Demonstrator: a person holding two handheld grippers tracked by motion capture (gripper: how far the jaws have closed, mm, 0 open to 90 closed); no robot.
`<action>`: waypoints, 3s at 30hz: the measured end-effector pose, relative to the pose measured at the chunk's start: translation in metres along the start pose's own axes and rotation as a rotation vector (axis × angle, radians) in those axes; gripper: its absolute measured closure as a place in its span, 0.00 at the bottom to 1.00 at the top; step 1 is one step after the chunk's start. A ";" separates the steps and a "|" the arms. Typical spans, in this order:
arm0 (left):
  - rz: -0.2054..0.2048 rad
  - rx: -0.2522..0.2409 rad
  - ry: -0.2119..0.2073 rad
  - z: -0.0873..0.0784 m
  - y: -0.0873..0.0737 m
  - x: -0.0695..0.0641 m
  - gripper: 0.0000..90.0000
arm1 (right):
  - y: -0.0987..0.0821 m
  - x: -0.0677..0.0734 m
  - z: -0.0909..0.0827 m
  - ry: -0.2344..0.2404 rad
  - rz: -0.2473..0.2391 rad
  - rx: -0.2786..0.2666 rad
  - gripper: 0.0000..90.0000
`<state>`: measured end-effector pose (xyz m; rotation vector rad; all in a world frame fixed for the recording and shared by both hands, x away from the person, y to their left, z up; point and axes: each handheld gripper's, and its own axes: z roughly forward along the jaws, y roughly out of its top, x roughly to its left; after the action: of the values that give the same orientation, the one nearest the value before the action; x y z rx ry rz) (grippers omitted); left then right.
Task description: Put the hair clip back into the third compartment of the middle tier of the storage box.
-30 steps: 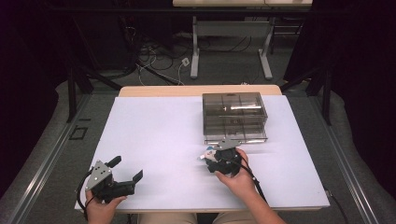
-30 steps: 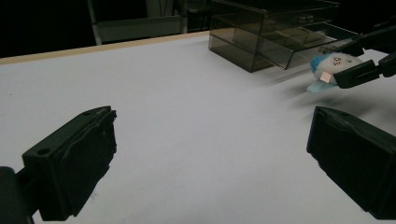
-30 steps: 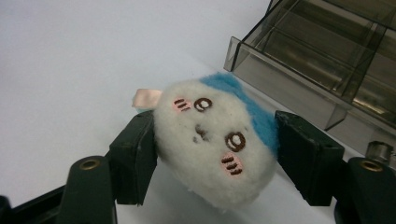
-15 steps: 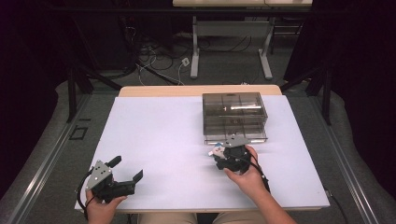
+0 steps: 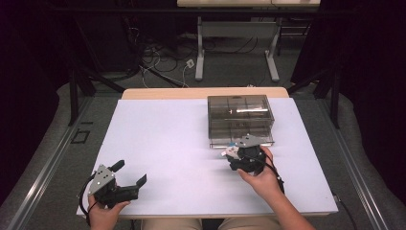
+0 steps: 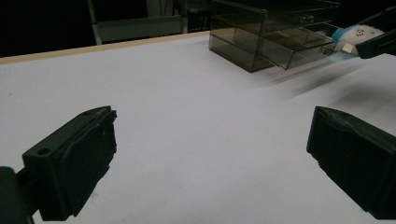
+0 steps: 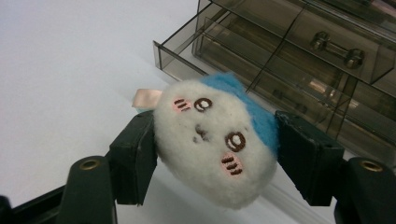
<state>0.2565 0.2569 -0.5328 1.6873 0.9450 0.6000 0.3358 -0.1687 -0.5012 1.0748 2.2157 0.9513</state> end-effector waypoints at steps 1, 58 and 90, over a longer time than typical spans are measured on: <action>0.000 -0.001 0.000 0.000 0.000 0.000 0.02 | 0.000 -0.002 -0.001 -0.005 -0.006 0.006 0.36; 0.005 -0.001 0.005 0.001 0.000 0.000 0.02 | 0.020 -0.073 0.003 -0.090 -0.011 0.065 0.36; 0.012 0.008 0.001 0.001 0.000 0.001 0.02 | 0.010 -0.102 0.015 -0.102 0.039 0.106 0.36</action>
<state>0.2573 0.2572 -0.5332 1.7010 0.9399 0.6056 0.4081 -0.2424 -0.4899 1.1909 2.1897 0.7839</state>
